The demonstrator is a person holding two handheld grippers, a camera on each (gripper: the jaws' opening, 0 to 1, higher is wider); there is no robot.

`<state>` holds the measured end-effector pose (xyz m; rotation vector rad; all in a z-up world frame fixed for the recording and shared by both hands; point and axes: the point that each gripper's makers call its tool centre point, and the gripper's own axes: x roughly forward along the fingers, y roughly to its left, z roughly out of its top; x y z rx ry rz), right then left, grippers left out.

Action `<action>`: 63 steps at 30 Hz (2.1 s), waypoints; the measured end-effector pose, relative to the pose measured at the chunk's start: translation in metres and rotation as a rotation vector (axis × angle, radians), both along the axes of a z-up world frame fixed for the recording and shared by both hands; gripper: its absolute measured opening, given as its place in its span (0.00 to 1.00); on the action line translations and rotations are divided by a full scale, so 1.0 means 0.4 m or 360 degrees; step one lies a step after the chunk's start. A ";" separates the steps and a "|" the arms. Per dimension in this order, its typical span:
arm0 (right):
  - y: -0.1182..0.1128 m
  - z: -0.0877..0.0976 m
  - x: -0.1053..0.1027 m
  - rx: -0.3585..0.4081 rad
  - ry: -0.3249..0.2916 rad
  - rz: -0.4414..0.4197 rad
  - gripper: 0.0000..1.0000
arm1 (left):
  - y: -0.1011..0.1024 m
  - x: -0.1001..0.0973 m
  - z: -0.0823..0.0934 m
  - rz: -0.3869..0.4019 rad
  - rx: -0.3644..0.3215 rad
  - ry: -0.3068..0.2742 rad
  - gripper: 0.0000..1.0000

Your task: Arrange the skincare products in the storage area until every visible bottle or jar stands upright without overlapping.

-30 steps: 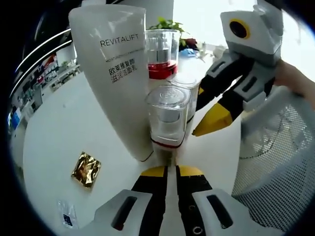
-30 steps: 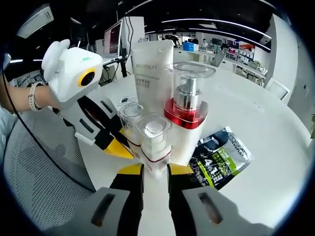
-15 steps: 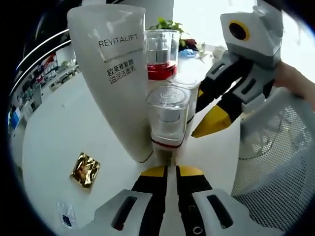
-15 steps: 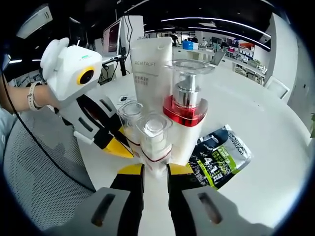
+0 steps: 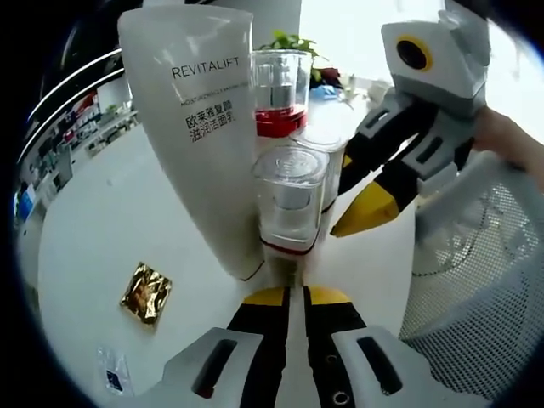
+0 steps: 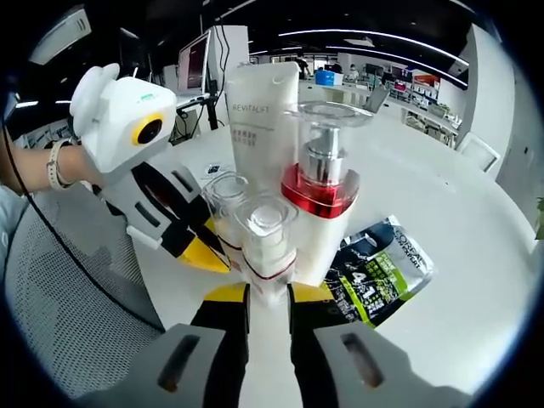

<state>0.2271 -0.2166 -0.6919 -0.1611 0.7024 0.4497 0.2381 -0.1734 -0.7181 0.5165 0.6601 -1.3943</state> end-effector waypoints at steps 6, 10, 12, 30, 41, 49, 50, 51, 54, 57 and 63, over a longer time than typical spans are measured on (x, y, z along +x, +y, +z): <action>-0.001 0.001 -0.002 -0.0016 -0.0006 0.0002 0.18 | 0.002 0.001 0.012 -0.0001 -0.0012 -0.0008 0.05; -0.002 0.001 -0.006 -0.0047 -0.0003 0.0010 0.18 | 0.006 0.002 0.026 -0.0013 -0.0011 -0.0026 0.06; -0.002 0.006 -0.006 -0.0056 -0.0008 0.0009 0.19 | 0.009 0.004 0.033 -0.0015 -0.0012 -0.0041 0.07; -0.004 0.060 -0.026 -0.0098 -0.0038 0.0001 0.28 | 0.066 0.020 0.112 0.0005 -0.0071 -0.0045 0.15; 0.013 0.120 -0.040 -0.0087 -0.0063 0.0001 0.39 | 0.133 0.037 0.175 0.0098 -0.0127 -0.0135 0.24; 0.011 0.148 -0.054 -0.0129 -0.0049 -0.0007 0.51 | 0.181 0.053 0.231 0.0140 -0.0149 -0.0232 0.34; 0.010 0.152 -0.055 -0.0133 -0.0052 -0.0008 0.52 | 0.184 0.052 0.236 0.0139 -0.0150 -0.0231 0.35; 0.011 0.157 -0.057 -0.0136 -0.0052 -0.0006 0.54 | 0.189 0.051 0.243 0.0137 -0.0150 -0.0232 0.37; 0.012 0.172 -0.060 -0.0145 -0.0059 -0.0008 0.58 | 0.202 0.054 0.258 0.0144 -0.0149 -0.0253 0.43; 0.013 0.188 -0.062 -0.0152 -0.0074 -0.0009 0.63 | 0.217 0.058 0.272 0.0164 -0.0155 -0.0262 0.49; 0.013 0.217 -0.064 -0.0146 -0.0090 -0.0019 0.71 | 0.241 0.066 0.288 0.0173 -0.0130 -0.0279 0.54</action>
